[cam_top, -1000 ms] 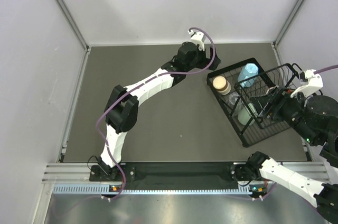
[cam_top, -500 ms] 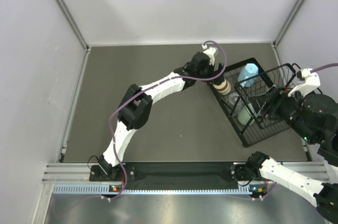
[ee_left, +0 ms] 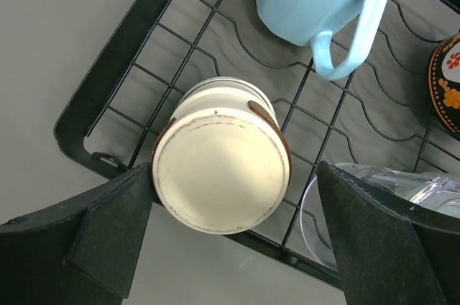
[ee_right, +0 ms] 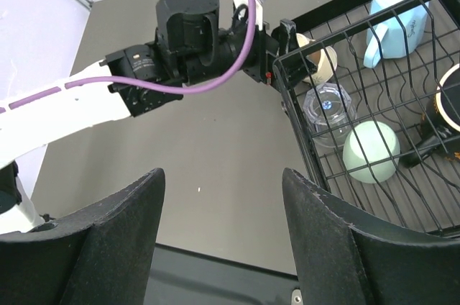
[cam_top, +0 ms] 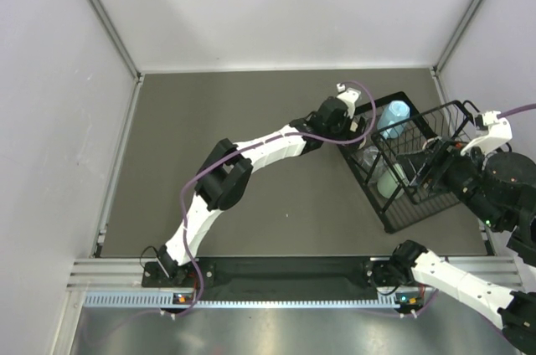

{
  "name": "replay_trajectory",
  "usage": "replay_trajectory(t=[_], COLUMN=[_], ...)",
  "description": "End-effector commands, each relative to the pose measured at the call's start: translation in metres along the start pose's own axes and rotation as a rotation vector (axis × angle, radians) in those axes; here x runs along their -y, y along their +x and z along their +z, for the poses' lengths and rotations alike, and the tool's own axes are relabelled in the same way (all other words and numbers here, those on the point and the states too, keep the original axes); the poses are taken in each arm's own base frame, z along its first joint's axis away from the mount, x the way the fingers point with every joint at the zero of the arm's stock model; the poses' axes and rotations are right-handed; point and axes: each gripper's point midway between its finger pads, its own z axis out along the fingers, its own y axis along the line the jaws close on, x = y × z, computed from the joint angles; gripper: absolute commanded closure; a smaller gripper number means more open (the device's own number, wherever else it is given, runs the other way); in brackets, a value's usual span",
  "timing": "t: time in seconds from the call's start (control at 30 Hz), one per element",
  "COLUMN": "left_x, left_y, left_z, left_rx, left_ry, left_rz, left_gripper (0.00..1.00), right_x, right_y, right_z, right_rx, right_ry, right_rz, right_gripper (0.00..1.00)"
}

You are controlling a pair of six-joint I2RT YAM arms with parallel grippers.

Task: Load the cups into the dish rack

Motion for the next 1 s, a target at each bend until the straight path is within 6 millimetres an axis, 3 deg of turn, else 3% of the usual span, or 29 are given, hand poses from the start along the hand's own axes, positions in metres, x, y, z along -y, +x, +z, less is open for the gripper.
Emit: replay_trajectory(t=[0.0,0.17,0.23,0.37,0.5,0.63,0.67,0.8,0.97], left_x=[0.003,0.000,0.000,0.002,0.011,0.013,0.012,0.008,-0.002], left_y=[-0.021,-0.014,-0.010,-0.013,-0.032,-0.052,-0.055,-0.064,-0.062], left_z=[-0.007,-0.002,0.000,0.000,-0.004,-0.009,-0.010,-0.008,-0.002], left_rx=[0.071,0.029,0.009,0.012,0.046,0.082,0.089,0.114,0.090], left_ry=[-0.008,-0.027,-0.027,-0.020,-0.012,-0.040,-0.050,-0.081,-0.139], left_rz=[0.030,0.027,0.032,0.036,0.042,0.037,0.032,0.029,0.054], left_gripper=[0.02,0.15,0.32,0.51,0.63,0.88,1.00,1.00,1.00], right_x=[0.001,0.003,0.004,0.006,0.007,0.008,0.008,0.004,0.004], right_y=[0.000,-0.002,-0.002,0.000,0.000,0.002,0.002,0.004,0.003], right_z=[-0.003,-0.004,-0.005,-0.006,-0.008,-0.007,-0.007,-0.004,-0.004], right_rx=[0.003,0.012,0.014,0.016,0.020,0.017,0.016,0.004,0.005], right_ry=[-0.001,0.004,0.005,0.011,0.010,0.012,0.011,0.002,0.001], right_rz=[0.006,0.009,0.010,0.017,0.028,0.034,0.036,0.033,0.031], right_gripper=[0.34,0.33,0.33,0.33,0.33,0.33,0.34,0.33,0.33])
